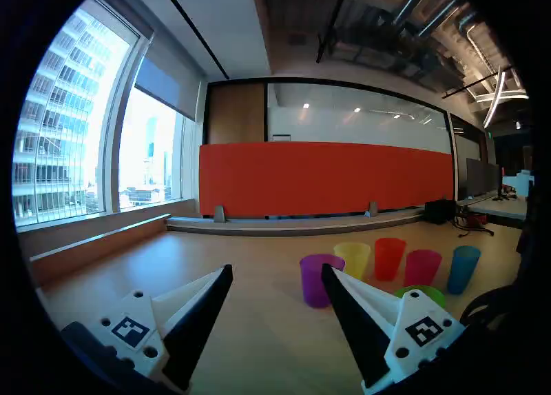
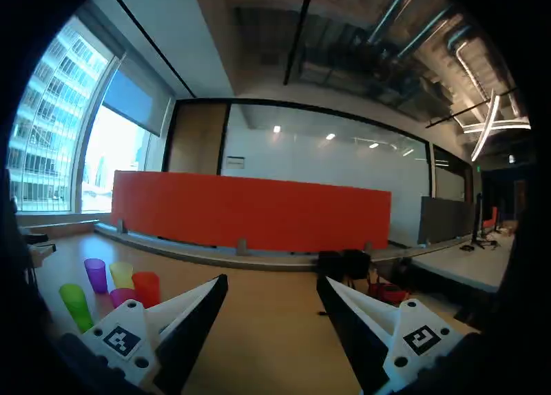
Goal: Pour water
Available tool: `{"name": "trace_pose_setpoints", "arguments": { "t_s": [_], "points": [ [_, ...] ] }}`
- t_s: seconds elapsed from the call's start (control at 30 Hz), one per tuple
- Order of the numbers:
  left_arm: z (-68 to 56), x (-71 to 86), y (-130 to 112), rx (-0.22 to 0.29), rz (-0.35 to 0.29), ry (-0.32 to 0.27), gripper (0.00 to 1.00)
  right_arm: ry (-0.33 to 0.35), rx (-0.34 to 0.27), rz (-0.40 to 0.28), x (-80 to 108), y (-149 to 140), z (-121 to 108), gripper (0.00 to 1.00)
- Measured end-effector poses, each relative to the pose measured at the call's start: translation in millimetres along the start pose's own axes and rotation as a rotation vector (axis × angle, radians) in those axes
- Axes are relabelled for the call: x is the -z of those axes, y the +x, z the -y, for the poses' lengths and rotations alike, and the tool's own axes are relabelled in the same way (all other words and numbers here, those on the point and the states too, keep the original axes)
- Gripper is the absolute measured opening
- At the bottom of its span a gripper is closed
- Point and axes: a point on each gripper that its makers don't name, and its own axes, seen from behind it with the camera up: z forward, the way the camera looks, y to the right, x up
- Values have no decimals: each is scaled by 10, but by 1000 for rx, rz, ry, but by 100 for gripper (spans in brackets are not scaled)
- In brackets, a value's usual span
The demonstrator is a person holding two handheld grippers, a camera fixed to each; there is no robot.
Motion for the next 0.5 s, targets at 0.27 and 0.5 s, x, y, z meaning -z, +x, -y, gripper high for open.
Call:
{"name": "trace_pose_setpoints", "arguments": {
  "t_s": [0.27, 0.5],
  "points": [
    [-7, 3, -7, 0, 0, 0, 96, 32, -1, -14, -67, -171, 78, 100],
    [-5, 2, -7, 0, 0, 0, 96, 20, -41, 1, -136, -382, 33, 100]
  ]
}}
